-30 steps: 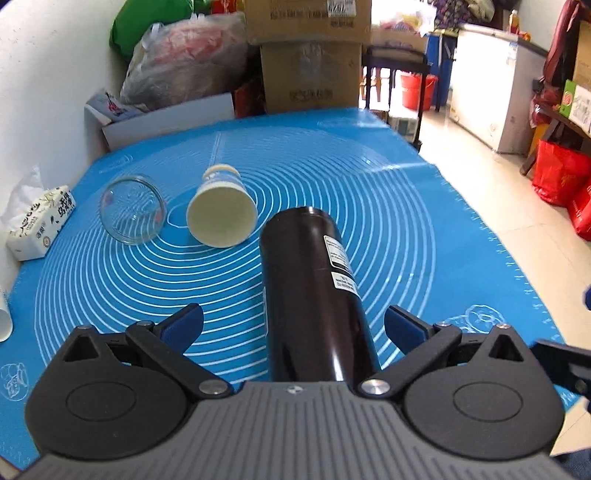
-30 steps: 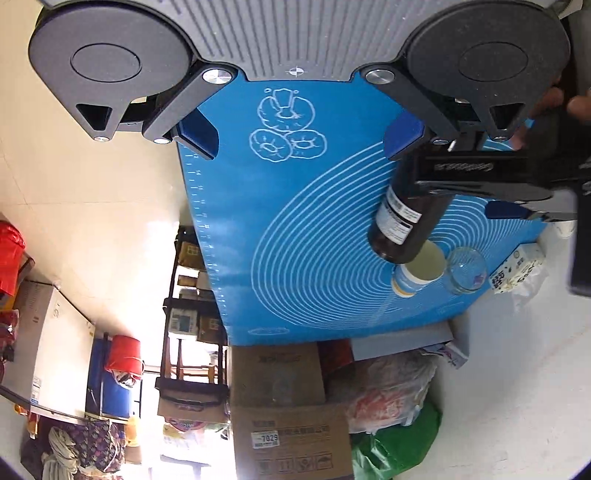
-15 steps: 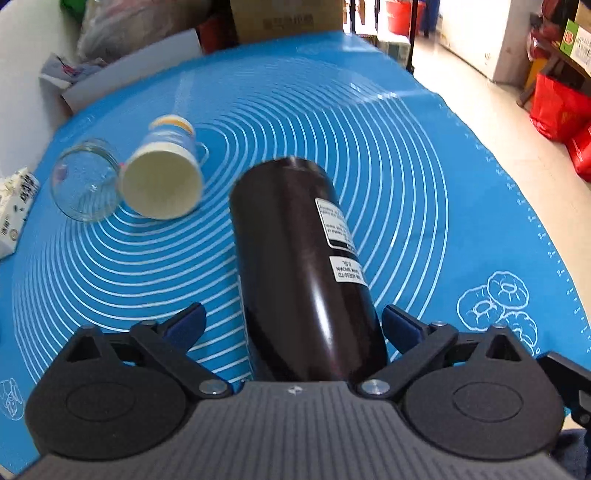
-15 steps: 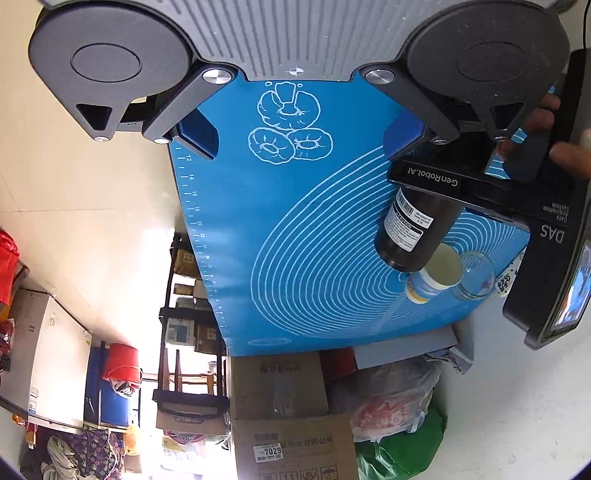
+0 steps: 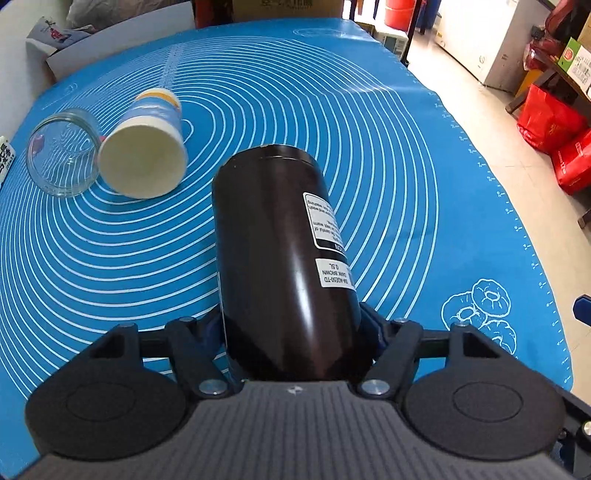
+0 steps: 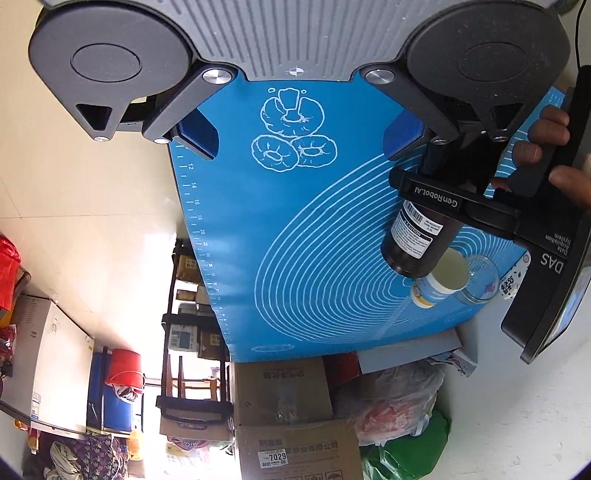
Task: Flip cup upside down
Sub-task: 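Rotate the held thermos with the left tool until its base points down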
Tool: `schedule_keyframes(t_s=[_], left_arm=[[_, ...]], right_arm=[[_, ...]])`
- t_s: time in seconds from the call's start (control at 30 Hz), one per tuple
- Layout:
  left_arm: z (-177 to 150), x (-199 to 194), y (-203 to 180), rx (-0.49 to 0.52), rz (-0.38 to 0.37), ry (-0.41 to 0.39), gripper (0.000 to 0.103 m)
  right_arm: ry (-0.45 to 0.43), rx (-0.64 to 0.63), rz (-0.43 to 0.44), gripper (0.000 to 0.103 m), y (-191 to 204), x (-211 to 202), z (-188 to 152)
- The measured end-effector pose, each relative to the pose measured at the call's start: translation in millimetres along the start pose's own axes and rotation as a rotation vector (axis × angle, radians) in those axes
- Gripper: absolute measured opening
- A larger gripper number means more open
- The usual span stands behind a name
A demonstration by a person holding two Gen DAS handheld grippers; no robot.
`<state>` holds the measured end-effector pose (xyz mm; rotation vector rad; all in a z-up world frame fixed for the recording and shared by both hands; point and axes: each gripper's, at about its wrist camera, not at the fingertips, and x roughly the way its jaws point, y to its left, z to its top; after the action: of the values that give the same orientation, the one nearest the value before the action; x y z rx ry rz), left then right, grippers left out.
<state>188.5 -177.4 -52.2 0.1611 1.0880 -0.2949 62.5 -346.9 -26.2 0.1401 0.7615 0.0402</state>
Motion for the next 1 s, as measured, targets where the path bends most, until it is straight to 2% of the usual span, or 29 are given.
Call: schedule_keyframes(t_s=[0.17, 0.33, 0.6, 0.7, 0.77, 0.83, 0.9, 1.0], left_arm=[[-6, -7, 4, -0.005, 0.034, -0.035, 0.071], [-6, -28, 15, -0.012, 0.078, -0.134, 0.071], [-10, -53, 44, -0.084, 0.161, -0.375, 0.071], [-16, -52, 54, -0.138, 0.209, -0.497, 0.071], [-22, -47, 55, -0.125, 0.287, -0.603, 0.071], [-26, -38, 56, -0.114, 0.372, -0.666, 0.071], [-28, -31, 64, -0.155, 0.38, -0.674, 0.071], [-28, -30, 80, -0.236, 0.342, -0.67, 0.071]], right_arm=[[-0.006, -0.001, -0.01, 0.097, 0, -1, 1], [-0.01, 0.001, -0.01, 0.097, 4, -2, 1], [-0.018, -0.012, -0.002, 0.097, 13, -2, 1], [-0.023, -0.019, 0.006, 0.097, 21, 1, 3], [-0.025, -0.026, 0.011, 0.097, 27, 3, 4], [-0.026, -0.031, 0.015, 0.097, 33, 6, 5], [-0.024, -0.035, 0.019, 0.097, 39, 9, 6], [-0.016, -0.035, 0.024, 0.097, 44, 13, 6]])
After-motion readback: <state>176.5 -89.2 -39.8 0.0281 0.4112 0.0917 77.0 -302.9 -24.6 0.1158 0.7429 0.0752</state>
